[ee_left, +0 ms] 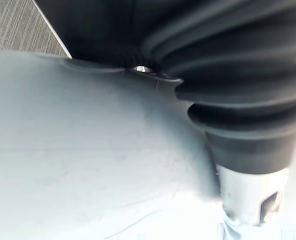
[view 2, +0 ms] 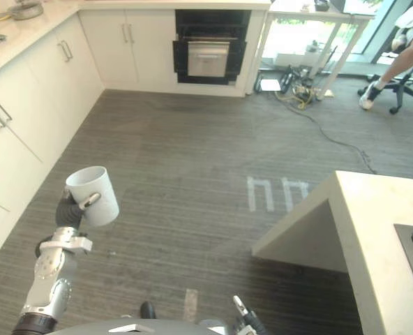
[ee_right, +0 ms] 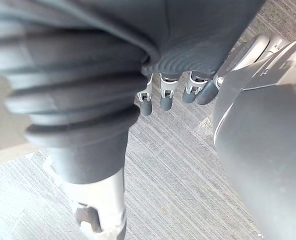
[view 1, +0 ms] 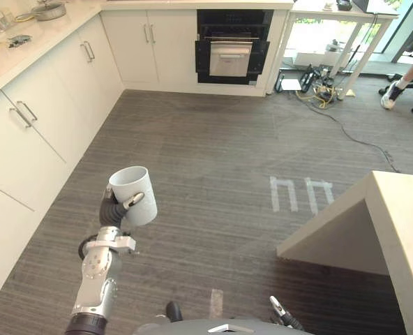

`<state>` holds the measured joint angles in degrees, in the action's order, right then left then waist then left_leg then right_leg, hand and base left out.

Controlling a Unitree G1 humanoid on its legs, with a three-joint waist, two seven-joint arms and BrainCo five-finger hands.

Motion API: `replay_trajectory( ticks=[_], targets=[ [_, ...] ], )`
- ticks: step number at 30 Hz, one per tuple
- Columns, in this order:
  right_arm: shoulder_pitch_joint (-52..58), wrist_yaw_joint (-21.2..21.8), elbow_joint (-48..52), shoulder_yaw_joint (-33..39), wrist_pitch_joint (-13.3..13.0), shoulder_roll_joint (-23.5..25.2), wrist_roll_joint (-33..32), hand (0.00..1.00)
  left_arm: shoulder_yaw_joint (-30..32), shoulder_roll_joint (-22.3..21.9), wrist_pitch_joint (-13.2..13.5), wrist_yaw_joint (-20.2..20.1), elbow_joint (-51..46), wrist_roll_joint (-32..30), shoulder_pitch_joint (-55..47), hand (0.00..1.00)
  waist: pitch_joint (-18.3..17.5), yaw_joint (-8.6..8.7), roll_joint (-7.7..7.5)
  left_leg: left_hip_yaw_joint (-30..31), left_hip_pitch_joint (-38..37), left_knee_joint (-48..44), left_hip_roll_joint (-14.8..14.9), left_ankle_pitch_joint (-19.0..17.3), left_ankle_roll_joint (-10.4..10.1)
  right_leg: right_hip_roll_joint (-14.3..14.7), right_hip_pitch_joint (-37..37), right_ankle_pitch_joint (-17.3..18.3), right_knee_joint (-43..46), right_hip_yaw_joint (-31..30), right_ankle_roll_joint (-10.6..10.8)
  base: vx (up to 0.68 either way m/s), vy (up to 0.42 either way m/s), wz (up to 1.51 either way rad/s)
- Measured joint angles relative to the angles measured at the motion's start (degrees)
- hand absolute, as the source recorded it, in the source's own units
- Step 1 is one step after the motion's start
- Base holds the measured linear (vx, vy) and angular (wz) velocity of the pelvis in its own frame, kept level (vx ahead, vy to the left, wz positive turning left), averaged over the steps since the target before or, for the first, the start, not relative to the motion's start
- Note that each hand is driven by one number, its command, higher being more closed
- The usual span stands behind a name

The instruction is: Walk over to the sink, pick up the cup, carry it to the dishwasher, place the cup inside the dishwasher, then close the dishwasher door

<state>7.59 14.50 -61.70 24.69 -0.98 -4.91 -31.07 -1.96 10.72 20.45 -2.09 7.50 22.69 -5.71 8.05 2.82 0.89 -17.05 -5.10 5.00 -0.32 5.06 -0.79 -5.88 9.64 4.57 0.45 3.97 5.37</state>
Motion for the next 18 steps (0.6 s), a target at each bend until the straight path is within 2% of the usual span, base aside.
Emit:
replay_trajectory(
  ticks=[5,6,8,11,13,15,17,18],
  targets=[
    [-0.74,-0.21,-0.01,-1.62,1.39,-0.26,0.05,0.00,-0.62,-0.60,-0.54,1.33,-0.31,0.24,0.02,1.00,0.02,-0.07,0.00,-0.12,2.16,-0.41,0.04,-0.04,0.08,0.09,-2.58,-0.52,-0.13,-0.49,-0.01,0.00,-0.001,-0.05],
    [-1.80,-0.56,0.02,-1.94,3.60,-0.38,-0.20,0.00,-1.08,-0.62,-2.19,3.24,-0.69,0.82,0.02,1.00,0.13,-0.12,-0.04,-0.54,3.03,-0.43,0.04,0.03,0.19,0.11,-3.57,-1.10,-0.17,-1.08,0.12,0.01,0.004,-0.14],
    [-2.69,-0.84,0.00,-1.89,6.07,-0.38,-2.06,0.00,-1.58,-0.73,-3.93,4.88,-1.25,2.04,0.01,1.00,0.68,-0.26,0.01,-1.08,3.07,-0.44,-0.04,-0.03,0.34,0.04,-3.79,-1.38,-0.32,-1.54,0.26,0.01,0.009,-0.15],
    [-2.92,-1.32,0.02,-1.17,7.48,-0.78,-3.23,0.00,-2.85,-2.15,-6.61,6.12,-2.92,3.03,-0.08,1.00,1.19,-0.59,0.84,-1.67,2.83,-0.43,-0.24,-0.31,0.73,-0.31,-4.21,-1.36,0.47,-1.05,0.31,0.00,0.010,-0.10],
    [-3.55,-1.39,0.07,-0.74,7.46,-1.63,-2.84,0.00,-3.28,-3.42,-8.27,7.05,-4.41,3.04,-0.21,1.00,1.72,-0.52,1.79,-1.92,2.84,-0.43,-0.31,-0.59,1.04,-0.63,-5.39,-0.85,2.55,1.29,0.73,-0.02,0.017,-0.07],
    [-3.74,-2.60,-0.05,0.34,6.30,-1.85,-1.97,0.00,-3.33,-4.53,-9.19,7.18,-5.54,3.02,-0.06,1.00,2.04,-0.07,2.28,-1.91,2.70,-0.46,-0.83,-2.47,0.94,-1.63,-7.63,1.50,8.01,3.47,0.64,-0.03,0.026,0.02],
    [-3.84,-4.84,0.03,0.20,2.74,-2.05,0.74,0.00,-3.76,-5.43,-9.20,7.15,-7.07,2.81,0.68,1.00,3.63,0.41,2.30,-1.61,4.50,-7.27,-0.61,-7.01,1.70,-3.93,-12.02,4.09,20.79,6.68,0.43,-0.04,0.010,0.06],
    [-3.87,-5.29,0.02,0.10,1.83,-2.10,1.42,0.00,-4.00,-5.43,-9.22,7.12,-7.08,2.65,0.90,1.00,4.07,0.42,2.34,-1.62,4.62,-8.59,-0.43,-7.81,1.77,-4.31,-12.79,4.23,23.41,6.99,0.22,-0.09,0.019,0.05]
  ],
)
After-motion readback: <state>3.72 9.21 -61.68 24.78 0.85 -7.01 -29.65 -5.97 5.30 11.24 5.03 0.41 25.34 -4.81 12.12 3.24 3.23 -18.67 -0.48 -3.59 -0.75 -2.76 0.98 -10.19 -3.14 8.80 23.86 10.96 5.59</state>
